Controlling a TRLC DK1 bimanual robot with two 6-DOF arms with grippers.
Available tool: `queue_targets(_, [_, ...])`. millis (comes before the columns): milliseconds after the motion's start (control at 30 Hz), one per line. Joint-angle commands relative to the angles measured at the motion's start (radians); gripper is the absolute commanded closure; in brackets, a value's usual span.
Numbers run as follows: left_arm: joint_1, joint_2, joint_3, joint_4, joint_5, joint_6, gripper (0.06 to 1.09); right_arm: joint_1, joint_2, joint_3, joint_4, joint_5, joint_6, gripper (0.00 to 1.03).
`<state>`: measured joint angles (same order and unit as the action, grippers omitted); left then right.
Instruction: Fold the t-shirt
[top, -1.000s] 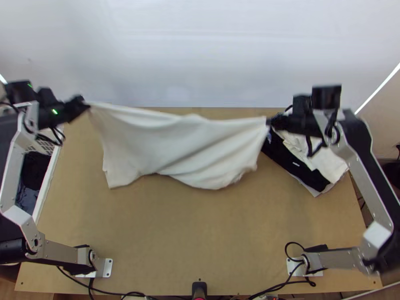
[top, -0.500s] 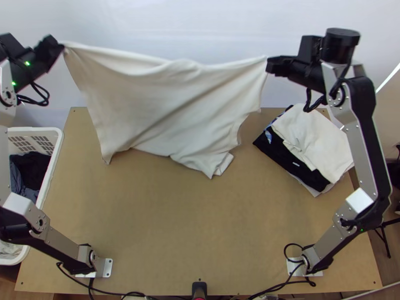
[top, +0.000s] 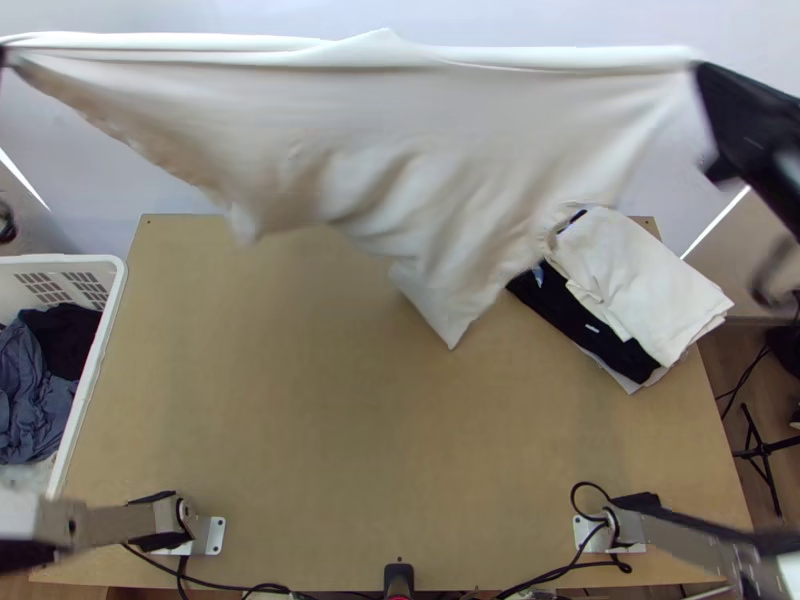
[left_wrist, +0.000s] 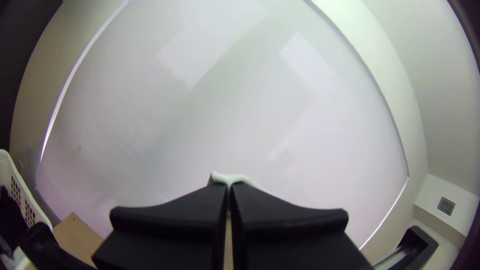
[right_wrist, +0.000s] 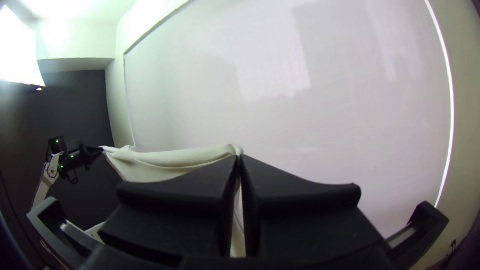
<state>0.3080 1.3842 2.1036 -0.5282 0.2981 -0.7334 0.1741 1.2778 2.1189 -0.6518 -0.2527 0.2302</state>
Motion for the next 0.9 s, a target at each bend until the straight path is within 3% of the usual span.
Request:
queue_targets(0, [0.059, -0.217, -0.149, 0.053, -0.007, -0.003, 1.05, -0.024, -0.288, -0.123, -0.028, 0.055, -0.069, 1.00])
queue_targets(233, [0.074, -0.297, -0.192, 0.082, -0.007, -0.032, 1.05, -0.078, -0.416, -0.197, 0.009, 0.113, -0.131, 1.00])
queue_targets(533, [0.069, -0.344, -0.237, 0.131, -0.007, -0.044, 1.05, -0.145, -0.423, -0.175, 0.098, 0.113, -0.115, 1.00])
queue_targets(867, [0.054, -0.274, -0.244, 0.244, -0.053, -0.043, 1.05, -0.185, -0.325, -0.231, 0.369, 0.113, -0.043, 1.00])
